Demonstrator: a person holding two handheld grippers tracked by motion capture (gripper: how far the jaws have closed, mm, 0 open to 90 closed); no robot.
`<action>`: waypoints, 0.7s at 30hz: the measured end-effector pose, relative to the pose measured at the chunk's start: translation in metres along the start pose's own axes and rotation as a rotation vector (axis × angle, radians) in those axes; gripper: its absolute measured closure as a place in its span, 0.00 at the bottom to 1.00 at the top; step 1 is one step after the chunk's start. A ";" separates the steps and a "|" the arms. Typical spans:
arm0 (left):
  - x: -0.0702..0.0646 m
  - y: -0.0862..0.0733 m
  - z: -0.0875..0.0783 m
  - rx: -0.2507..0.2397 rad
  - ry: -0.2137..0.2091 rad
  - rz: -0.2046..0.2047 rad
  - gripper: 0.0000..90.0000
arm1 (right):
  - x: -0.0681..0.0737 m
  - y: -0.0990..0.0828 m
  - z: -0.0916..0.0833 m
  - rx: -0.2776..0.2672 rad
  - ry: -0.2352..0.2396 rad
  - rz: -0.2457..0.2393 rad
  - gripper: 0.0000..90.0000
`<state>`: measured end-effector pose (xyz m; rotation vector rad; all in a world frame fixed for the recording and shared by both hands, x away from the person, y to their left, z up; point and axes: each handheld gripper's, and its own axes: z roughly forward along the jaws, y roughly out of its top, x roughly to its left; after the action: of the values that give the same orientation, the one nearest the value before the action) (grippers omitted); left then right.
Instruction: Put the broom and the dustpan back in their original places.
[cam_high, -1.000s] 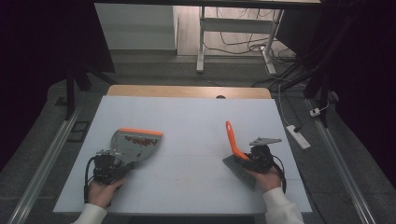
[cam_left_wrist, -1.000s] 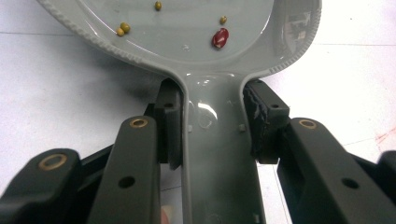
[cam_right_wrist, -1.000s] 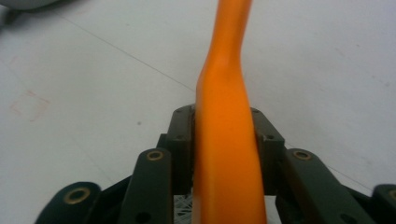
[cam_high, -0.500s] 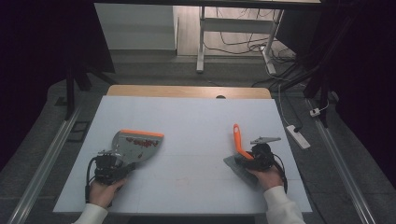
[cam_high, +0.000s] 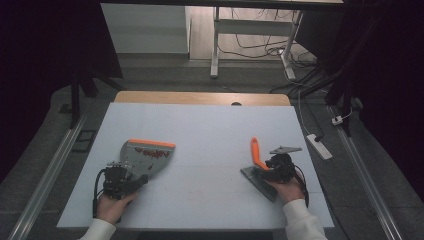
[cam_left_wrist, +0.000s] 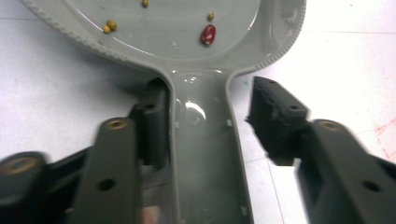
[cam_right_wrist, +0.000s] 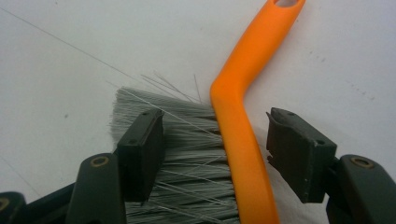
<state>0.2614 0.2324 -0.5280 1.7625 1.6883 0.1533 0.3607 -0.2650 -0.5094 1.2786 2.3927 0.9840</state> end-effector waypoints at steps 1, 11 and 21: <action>0.001 -0.001 -0.003 -0.006 0.004 0.004 0.45 | 0.001 0.000 -0.001 -0.006 -0.002 -0.002 0.41; 0.005 -0.004 -0.034 -0.113 -0.006 0.165 0.40 | 0.009 0.000 -0.013 -0.069 0.015 -0.085 0.44; -0.010 0.005 -0.024 -0.085 -0.146 0.331 0.44 | 0.024 0.000 -0.016 -0.097 0.095 -0.161 0.45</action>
<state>0.2514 0.2324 -0.5039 1.9275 1.2617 0.2330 0.3385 -0.2527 -0.4953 1.0101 2.4393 1.1197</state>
